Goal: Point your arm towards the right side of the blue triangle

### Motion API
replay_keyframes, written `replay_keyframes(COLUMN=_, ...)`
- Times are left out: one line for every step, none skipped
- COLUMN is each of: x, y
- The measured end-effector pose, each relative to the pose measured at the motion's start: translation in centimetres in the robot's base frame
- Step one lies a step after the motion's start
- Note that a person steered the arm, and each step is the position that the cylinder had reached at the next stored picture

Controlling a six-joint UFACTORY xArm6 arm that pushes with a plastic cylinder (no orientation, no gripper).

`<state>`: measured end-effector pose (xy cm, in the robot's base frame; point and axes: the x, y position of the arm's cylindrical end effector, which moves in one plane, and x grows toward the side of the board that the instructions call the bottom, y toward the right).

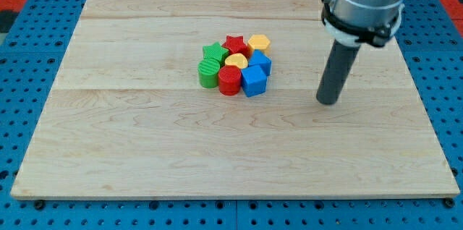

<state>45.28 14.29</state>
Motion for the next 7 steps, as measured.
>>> replay_keyframes(x=-3.9, y=0.0)
replay_keyframes(x=-5.1, y=-0.3)
replay_keyframes(x=-6.0, y=-2.3)
replay_keyframes(x=-6.4, y=-3.9)
replay_keyframes(x=-6.2, y=-4.4)
replay_keyframes(x=-6.2, y=-4.9)
replay_keyframes(x=-6.1, y=-5.6)
